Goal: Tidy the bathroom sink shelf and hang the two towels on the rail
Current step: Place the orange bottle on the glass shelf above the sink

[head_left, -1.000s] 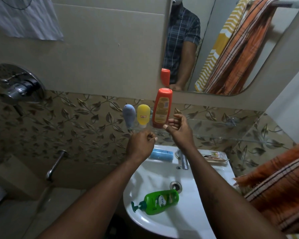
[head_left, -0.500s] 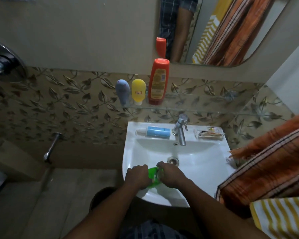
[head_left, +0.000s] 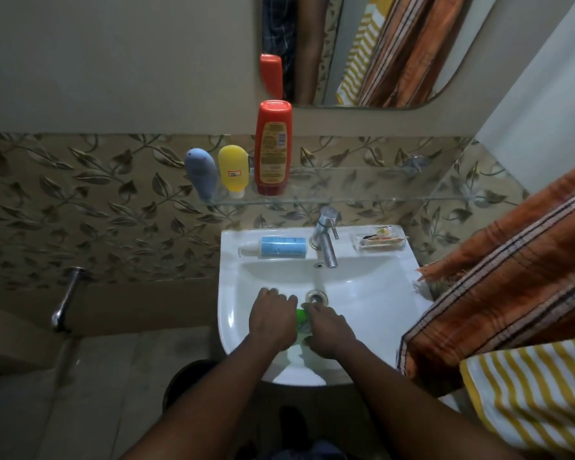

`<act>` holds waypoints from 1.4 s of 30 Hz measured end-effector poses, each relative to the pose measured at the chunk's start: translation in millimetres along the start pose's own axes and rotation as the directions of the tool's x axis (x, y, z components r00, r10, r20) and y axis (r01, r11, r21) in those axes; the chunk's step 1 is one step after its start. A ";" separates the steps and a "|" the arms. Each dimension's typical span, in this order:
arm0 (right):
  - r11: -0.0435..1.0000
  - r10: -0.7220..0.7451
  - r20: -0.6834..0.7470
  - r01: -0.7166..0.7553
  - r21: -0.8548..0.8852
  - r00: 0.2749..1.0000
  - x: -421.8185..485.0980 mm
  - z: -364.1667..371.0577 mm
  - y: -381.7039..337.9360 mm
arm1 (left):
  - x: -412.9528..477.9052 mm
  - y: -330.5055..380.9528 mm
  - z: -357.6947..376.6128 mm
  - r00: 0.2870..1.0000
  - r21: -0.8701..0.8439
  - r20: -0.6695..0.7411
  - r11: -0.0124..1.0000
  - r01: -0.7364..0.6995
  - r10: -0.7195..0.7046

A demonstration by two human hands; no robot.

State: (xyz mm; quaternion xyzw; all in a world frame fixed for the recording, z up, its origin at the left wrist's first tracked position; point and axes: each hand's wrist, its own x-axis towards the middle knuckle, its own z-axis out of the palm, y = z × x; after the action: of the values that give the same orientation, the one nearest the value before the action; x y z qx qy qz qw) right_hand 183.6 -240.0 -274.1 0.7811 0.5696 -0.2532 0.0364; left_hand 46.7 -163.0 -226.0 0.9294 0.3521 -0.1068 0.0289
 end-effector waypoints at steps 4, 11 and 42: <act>0.977 0.120 -0.099 -0.100 0.187 0.988 -3.9 -8.6 -0.1 | 12.6 10.1 -39.8 0.963 0.167 -0.023 0.951 -0.261 0.268; 0.839 0.240 -0.224 -0.085 0.538 0.945 -25.8 -17.0 21.3 | 15.5 20.0 -80.8 0.839 0.195 -0.249 0.873 -0.446 0.484; 0.531 0.555 -0.660 0.395 0.750 0.507 -40.2 -271.5 132.2 | 172.0 142.1 -241.1 0.863 -0.641 -0.497 0.707 -0.300 -0.085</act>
State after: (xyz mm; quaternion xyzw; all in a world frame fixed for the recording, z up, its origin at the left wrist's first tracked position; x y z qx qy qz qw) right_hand 390.9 -227.3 -51.1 0.7381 0.2646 -0.0694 -0.6167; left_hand 309.0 -127.1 -31.5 0.8628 0.3044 0.2765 0.2941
